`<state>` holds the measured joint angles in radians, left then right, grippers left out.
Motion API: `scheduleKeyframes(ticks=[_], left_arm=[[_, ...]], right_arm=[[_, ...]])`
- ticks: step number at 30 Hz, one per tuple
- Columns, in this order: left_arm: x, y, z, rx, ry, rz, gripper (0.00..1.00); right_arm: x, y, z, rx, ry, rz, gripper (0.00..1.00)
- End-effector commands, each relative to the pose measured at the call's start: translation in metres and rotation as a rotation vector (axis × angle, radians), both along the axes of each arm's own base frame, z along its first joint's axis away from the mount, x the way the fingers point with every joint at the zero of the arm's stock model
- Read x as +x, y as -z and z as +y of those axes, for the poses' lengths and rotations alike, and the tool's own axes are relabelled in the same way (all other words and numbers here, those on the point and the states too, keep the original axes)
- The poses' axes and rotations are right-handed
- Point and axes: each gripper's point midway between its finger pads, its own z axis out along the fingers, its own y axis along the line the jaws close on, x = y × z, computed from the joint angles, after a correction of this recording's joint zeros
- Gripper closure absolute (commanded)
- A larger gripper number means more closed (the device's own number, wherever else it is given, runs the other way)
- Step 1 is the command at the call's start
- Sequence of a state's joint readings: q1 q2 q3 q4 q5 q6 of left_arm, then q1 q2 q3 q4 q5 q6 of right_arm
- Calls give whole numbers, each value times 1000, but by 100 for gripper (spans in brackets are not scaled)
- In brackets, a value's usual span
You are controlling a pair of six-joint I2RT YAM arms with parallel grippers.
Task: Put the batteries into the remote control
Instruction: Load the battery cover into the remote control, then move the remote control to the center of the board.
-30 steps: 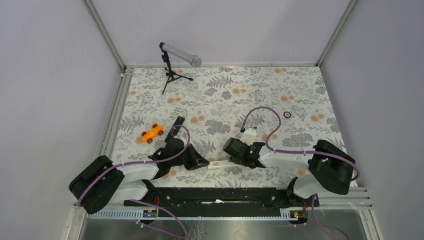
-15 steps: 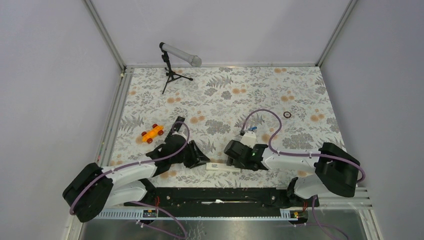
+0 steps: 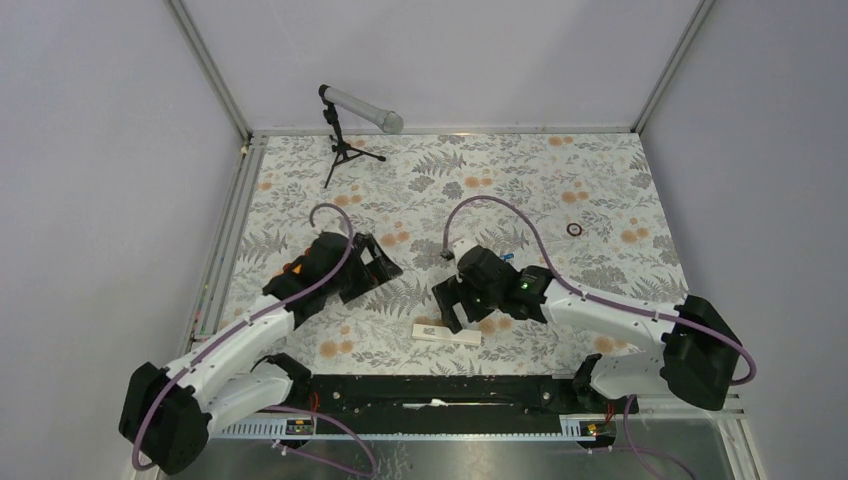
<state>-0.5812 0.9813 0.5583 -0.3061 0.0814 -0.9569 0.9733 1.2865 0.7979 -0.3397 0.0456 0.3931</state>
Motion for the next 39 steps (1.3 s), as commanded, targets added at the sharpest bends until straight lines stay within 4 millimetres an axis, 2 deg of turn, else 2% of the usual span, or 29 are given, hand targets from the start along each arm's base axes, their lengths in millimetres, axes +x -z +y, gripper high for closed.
scheduleKeyframes(ticks=[1,3,7,10,14,17,19,21,25,30,32,35,39], left_arm=[[29,-37,56,183,-166,-118,1],[35,-50,81,247,-240,-140,1],[41,-71,111,296,-318,-192,1],[45,-75,123,305,-339,-208,1],[49,-72,129,298,-348,-194,1],[52,-68,130,288,-348,-185,1],[54,-66,133,287,-355,-180,1],[55,-66,135,292,-358,-180,1],[56,-67,140,303,-364,-185,1],[55,-62,143,325,-350,-180,1],[58,-57,135,327,-282,-182,1],[63,-45,122,330,-173,-140,1],[73,-33,114,344,-98,-101,1]], right_arm=[[-19,5,18,-46,-420,-26,1],[-25,20,19,-126,-510,-20,3],[-35,46,23,-266,-644,-10,6],[-33,60,25,-320,-670,-15,11],[-22,68,26,-372,-663,-38,18],[-20,72,29,-389,-664,-22,33],[-21,78,27,-412,-658,5,52],[-14,81,26,-426,-614,9,62],[26,75,23,-398,-397,-15,67],[110,45,23,-304,-60,-108,66],[145,36,23,-300,42,-149,66],[182,43,27,-316,123,-161,66],[217,56,28,-289,239,-134,66]])
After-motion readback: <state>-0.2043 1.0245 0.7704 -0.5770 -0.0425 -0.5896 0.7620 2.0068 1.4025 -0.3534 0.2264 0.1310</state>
